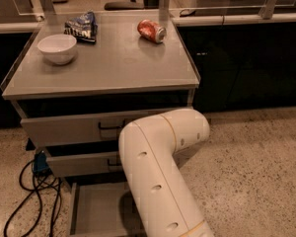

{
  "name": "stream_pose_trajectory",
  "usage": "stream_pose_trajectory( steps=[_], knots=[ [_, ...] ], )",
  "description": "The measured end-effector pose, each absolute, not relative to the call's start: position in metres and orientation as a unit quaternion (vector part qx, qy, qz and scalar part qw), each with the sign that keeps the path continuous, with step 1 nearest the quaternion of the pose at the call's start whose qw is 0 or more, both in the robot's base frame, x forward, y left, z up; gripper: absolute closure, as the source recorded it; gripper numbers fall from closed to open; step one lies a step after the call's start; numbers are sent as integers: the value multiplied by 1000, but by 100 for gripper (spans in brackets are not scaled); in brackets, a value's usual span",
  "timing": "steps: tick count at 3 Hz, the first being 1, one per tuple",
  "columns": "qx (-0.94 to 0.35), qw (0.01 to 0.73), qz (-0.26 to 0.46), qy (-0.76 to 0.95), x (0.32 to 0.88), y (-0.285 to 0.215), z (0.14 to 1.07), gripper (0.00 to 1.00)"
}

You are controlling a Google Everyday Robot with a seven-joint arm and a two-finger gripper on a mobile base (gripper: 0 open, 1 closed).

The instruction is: Pick rxbar blueberry from bottom drawer and place on counter

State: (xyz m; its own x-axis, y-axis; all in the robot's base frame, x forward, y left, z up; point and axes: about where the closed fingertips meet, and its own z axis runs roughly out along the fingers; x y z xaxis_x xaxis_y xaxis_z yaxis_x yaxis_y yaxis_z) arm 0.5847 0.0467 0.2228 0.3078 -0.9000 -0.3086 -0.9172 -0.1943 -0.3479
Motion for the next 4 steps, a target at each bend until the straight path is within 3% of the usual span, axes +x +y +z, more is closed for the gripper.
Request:
stream_pose_trajectory(
  steps=[1, 2, 3, 4],
  knots=[
    [-774, 254, -6, 580, 598, 50, 233, 100],
    [-795, 274, -80, 535, 628, 51, 281, 100],
    [-815, 267, -116, 501, 624, 54, 293, 100],
    [-815, 267, -116, 501, 624, 54, 293, 100]
  ],
)
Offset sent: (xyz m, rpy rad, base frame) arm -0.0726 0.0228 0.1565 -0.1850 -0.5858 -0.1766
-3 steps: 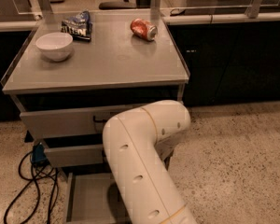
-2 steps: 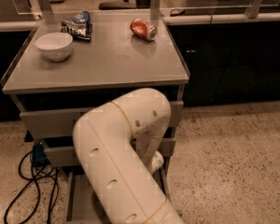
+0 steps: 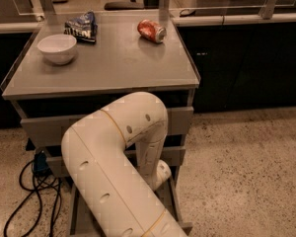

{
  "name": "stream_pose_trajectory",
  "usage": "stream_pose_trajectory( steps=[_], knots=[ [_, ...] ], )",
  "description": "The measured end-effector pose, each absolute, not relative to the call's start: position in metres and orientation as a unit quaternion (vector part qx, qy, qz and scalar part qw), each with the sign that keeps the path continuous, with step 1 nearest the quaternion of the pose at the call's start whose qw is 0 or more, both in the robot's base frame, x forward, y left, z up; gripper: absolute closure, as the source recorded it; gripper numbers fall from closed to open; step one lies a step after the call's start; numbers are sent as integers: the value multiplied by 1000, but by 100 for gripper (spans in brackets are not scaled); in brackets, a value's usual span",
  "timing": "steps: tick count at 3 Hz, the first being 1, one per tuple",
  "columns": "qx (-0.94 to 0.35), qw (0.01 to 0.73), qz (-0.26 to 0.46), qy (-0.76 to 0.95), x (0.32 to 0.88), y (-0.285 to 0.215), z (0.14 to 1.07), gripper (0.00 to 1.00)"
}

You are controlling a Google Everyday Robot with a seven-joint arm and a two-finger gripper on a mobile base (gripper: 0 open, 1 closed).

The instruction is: Pick rxbar blueberry from bottom drawer and place on counter

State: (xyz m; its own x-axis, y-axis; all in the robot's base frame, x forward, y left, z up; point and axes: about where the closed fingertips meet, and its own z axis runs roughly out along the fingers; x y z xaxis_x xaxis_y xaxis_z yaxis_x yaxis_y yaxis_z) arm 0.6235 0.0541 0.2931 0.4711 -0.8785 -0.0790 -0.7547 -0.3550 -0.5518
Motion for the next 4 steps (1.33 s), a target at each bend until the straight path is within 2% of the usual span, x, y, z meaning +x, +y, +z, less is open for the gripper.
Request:
stream_pose_trajectory(
  steps=[1, 2, 3, 4],
  knots=[
    [-813, 273, -124, 500, 606, 48, 310, 100],
    [-784, 279, -145, 535, 607, -7, 344, 100],
    [-772, 278, -145, 553, 605, -26, 343, 100],
    [-773, 279, -145, 551, 605, -24, 343, 100]
  ],
)
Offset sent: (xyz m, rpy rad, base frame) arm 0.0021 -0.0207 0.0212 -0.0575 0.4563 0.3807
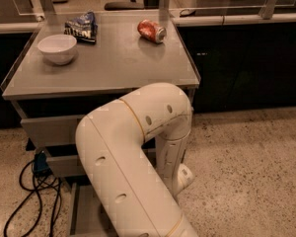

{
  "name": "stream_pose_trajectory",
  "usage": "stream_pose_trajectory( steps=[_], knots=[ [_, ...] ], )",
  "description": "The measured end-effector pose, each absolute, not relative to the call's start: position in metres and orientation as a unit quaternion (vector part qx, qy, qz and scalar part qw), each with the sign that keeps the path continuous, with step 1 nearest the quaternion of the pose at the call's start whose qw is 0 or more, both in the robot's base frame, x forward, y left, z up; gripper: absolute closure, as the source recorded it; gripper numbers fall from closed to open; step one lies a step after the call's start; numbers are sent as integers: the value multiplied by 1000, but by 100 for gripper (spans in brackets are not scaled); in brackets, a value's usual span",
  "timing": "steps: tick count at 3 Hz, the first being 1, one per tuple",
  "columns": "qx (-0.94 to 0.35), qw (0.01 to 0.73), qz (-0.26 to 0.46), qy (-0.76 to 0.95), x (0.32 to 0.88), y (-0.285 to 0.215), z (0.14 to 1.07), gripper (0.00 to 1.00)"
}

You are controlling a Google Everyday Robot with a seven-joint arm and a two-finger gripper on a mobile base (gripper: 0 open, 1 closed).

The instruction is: Pick rxbar blueberry from bottom drawer and place on counter

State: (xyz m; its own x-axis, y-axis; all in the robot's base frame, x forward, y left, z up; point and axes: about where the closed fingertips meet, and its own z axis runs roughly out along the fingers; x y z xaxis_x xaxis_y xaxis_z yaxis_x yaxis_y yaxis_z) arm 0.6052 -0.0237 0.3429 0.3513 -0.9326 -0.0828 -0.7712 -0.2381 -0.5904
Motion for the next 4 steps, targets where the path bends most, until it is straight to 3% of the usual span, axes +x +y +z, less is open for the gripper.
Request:
stream_pose_trajectory(
  steps=[2, 4],
  knots=[
    [-742, 250, -180, 595, 568, -90, 378, 100],
    [-749, 243, -171, 593, 571, -87, 378, 100]
  ],
)
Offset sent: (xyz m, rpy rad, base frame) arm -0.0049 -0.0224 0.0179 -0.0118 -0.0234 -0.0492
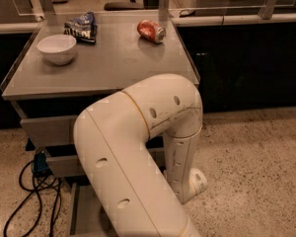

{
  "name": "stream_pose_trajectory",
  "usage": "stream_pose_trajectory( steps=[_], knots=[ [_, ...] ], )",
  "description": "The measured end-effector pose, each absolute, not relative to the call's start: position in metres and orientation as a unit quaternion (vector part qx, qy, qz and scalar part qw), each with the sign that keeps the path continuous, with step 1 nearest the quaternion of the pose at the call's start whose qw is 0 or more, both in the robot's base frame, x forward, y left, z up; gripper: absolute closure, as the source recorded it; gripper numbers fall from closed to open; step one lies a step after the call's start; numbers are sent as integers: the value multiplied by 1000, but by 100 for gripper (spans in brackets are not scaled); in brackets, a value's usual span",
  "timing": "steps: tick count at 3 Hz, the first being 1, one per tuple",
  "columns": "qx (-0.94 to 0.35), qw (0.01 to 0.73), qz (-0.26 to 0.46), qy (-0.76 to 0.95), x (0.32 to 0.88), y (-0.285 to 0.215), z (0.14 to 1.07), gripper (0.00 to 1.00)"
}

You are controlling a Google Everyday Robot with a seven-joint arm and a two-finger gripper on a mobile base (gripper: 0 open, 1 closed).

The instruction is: Pick rxbar blueberry from bottom drawer and place on counter

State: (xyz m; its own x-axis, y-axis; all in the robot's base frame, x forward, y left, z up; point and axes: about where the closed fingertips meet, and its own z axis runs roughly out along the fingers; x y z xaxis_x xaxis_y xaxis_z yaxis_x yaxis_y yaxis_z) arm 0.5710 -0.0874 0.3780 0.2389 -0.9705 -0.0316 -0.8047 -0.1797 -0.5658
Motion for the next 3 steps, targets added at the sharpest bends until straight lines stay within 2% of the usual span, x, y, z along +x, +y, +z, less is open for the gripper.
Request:
stream_pose_trajectory(
  steps=[1, 2, 3],
  knots=[
    [-720, 261, -179, 618, 608, -126, 427, 100],
    [-706, 260, -196, 629, 600, -198, 492, 100],
    [-718, 268, -206, 608, 600, -204, 522, 100]
  ],
)
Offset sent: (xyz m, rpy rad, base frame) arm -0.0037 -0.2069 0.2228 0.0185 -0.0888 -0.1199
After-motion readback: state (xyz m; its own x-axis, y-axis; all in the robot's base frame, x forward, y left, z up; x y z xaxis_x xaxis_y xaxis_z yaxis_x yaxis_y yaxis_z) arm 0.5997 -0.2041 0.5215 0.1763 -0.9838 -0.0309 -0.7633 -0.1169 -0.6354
